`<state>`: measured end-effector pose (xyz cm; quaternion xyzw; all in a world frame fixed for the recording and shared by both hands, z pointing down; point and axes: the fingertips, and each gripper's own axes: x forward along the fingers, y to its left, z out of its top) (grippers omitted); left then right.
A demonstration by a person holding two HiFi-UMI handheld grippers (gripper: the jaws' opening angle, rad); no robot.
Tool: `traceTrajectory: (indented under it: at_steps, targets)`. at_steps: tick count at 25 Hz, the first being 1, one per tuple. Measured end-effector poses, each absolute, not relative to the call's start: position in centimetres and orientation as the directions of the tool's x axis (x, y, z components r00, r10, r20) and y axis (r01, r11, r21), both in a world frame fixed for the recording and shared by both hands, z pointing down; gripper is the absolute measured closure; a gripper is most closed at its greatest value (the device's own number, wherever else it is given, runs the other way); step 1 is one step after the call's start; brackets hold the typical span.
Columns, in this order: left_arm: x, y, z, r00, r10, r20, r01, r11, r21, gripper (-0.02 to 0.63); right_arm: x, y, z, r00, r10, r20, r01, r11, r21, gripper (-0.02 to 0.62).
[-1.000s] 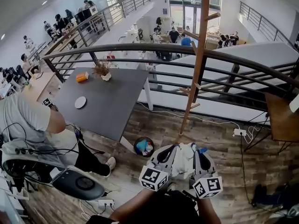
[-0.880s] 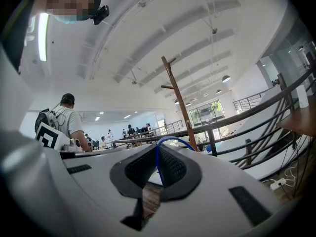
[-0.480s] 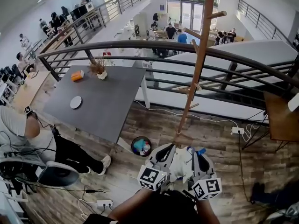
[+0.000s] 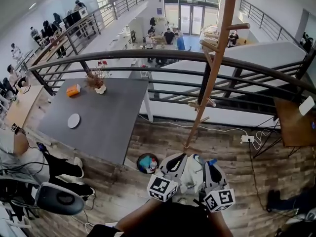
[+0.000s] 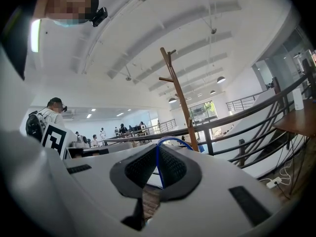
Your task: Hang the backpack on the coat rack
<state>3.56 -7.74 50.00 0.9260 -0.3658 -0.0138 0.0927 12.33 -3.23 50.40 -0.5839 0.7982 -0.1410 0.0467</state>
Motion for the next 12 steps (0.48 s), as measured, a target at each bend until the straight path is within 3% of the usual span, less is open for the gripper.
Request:
traceTrajectory:
  at_steps: [12]
  targets:
    - [1.0, -13.1, 49.6, 0.797, -0.602, 0.043, -0.599, -0.781, 0.179, 0.601, 10.0, -8.6, 49.8, -0.205, -0.975, 0.085, -0.954, 0.180, -0.239, 0.575]
